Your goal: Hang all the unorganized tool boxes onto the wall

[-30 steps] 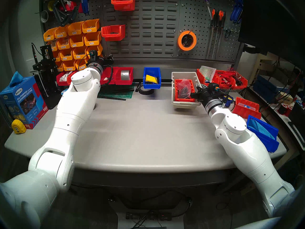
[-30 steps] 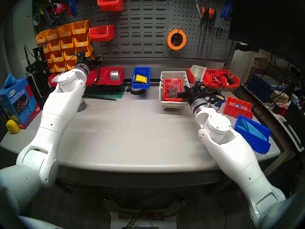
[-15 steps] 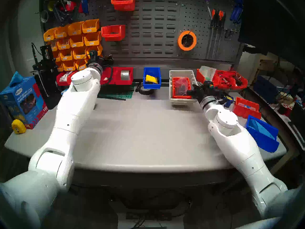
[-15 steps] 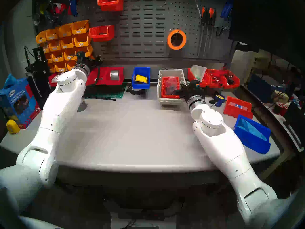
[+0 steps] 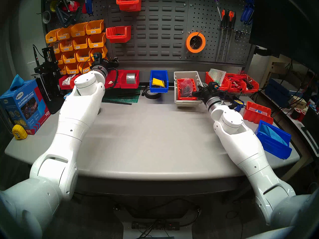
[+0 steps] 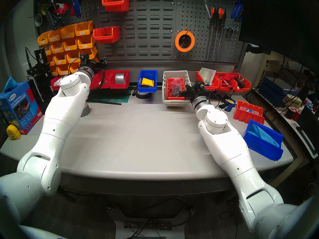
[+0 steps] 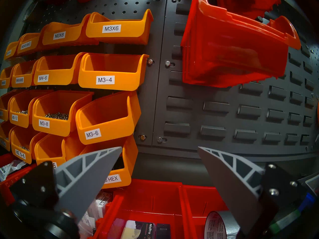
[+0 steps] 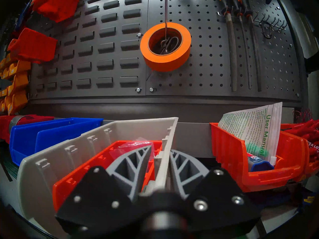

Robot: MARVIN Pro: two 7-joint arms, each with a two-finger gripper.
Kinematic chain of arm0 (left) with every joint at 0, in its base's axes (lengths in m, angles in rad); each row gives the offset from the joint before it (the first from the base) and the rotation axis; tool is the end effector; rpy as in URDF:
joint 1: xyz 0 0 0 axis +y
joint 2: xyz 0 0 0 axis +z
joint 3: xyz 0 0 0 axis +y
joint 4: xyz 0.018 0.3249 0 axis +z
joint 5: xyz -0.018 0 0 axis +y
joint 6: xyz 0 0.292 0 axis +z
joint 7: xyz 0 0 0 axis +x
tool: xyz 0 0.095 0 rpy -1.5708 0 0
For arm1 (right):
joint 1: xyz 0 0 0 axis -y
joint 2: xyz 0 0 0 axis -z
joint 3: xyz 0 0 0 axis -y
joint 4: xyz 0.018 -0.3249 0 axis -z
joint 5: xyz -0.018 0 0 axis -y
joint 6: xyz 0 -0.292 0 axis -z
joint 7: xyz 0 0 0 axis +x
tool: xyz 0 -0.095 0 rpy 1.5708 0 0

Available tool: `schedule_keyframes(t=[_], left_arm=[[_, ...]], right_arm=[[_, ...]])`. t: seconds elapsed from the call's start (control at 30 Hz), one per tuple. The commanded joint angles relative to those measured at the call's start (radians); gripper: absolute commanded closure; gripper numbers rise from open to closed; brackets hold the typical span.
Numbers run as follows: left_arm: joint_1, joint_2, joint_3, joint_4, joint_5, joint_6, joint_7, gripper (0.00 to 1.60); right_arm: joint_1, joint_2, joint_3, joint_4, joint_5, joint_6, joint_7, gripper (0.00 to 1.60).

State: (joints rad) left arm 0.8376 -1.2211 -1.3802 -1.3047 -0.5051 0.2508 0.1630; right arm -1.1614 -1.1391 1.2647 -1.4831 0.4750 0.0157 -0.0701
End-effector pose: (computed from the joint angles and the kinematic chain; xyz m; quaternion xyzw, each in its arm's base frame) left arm 0.5853 0.0962 -0.0986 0.6496 0.0507 0.7584 0.0174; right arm 0.5096 -0.0541 -0.2090 -0.6382 -0.0644 -0.7652 0.0539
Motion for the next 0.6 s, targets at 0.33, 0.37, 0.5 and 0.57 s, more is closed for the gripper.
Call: schedule_keyframes(t=[0.33,0.37,0.5,0.57], left_arm=[[-0.020,-0.002,-0.003,-0.013,0.001,-0.006,0.001,0.00],[-0.020,-0.002,-0.003,-0.013,0.001,-0.006,0.001,0.00],[-0.020,-0.002,-0.003,-0.013,0.001,-0.006,0.001,0.00],[-0.020,-0.002,-0.003,-0.013,0.002,-0.006,0.001,0.00]], right_arm=[[0.175,-0.076,0.059,0.122,-0.051,-0.081,0.076,1.60],[0.182,-0.082,0.061,0.135,-0.056,-0.084,0.079,1.60],[0.203,-0.107,0.071,0.184,-0.078,-0.094,0.085,1.60],[0.216,-0.115,0.071,0.205,-0.088,-0.095,0.088,1.60]])
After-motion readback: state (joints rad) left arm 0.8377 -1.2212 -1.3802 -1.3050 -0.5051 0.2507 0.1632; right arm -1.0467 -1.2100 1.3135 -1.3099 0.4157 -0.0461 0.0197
